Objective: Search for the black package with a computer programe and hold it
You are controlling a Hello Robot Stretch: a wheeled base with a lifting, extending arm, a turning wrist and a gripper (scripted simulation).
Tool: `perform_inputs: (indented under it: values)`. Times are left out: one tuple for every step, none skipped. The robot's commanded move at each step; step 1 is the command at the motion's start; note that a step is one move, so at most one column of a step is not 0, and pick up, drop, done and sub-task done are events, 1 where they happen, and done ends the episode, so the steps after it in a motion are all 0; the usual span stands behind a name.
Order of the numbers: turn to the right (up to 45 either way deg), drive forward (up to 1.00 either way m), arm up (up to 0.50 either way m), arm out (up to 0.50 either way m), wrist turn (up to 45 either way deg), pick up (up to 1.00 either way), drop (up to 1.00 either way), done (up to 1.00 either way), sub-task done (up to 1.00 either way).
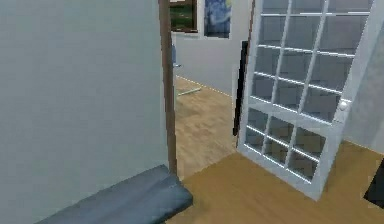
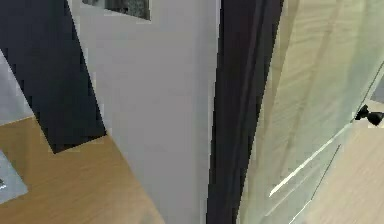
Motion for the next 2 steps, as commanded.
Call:
perform_inputs:
  values:
    - [24.0,0.00,0.00,0.00,0.0,0.00,0.00,0.00,0.00]
    - [0.0,0.80,0.00,0.00,0.0,0.00,0.00,0.00,0.00]
